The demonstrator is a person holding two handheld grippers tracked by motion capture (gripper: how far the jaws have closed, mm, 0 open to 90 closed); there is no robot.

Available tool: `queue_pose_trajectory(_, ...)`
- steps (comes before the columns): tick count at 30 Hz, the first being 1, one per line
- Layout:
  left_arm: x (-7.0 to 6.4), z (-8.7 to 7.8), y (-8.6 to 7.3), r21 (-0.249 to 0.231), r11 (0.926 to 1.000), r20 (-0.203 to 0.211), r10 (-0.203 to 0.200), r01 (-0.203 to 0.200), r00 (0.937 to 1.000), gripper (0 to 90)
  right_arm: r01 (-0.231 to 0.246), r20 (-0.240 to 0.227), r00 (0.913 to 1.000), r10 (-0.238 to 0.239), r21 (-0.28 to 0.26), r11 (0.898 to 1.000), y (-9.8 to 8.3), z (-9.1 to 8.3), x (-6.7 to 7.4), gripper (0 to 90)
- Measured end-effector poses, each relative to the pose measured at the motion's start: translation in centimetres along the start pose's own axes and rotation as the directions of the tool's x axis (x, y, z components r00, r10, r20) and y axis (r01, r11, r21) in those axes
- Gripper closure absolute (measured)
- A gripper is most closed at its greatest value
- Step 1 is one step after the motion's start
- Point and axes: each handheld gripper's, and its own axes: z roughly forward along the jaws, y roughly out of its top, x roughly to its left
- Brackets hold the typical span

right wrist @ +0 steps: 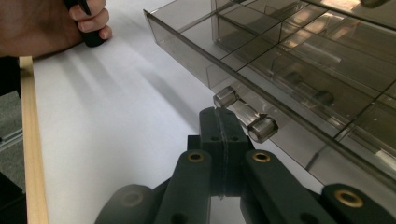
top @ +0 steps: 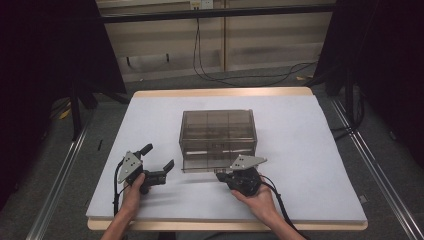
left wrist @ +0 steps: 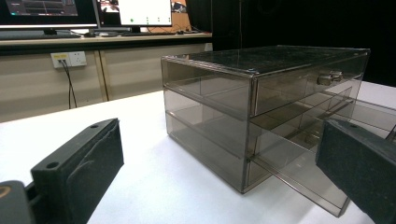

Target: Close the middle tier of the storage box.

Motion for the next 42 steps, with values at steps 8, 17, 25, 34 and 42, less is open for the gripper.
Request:
queue_pose_trajectory(8, 0.0, 0.0, 0.0, 0.0, 1.0, 0.0, 0.0, 0.0, 1.0, 0.9, 0.005, 0.004, 1.0, -0.005, -0.006, 1.0, 0.02, -0.01, -0.09, 90.0)
queue_pose_trajectory(17, 0.01, 0.0, -0.01, -0.002, 1.0, 0.005, 0.0, 0.0, 1.0, 0.9, -0.003, 0.01, 0.9999, 0.004, -0.017, 1.0, 0.28, 0.25, -0.23, 90.0)
queue_pose_trajectory(25, 0.09, -0.06, 0.01, 0.006, 0.9999, 0.006, 0.012, -0.012, 0.9999, 0.8, -0.005, 0.018, 0.9998, 0.005, -0.018, 1.0, 0.28, 0.21, -0.24, 90.0)
queue_pose_trajectory(34, 0.01, -0.01, -0.01, -0.002, 1.0, 0.005, 0.001, -0.001, 1.0, 0.9, -0.019, 0.027, 0.9994, 0.02, -0.026, 0.999, 0.53, 0.47, -0.53, 90.0)
queue_pose_trajectory(42, 0.08, -0.06, 0.01, 0.006, 0.9999, 0.006, 0.013, -0.013, 0.9999, 0.9, -0.023, 0.034, 0.9991, 0.024, -0.018, 1.0, 0.44, 0.77, -0.59, 90.0)
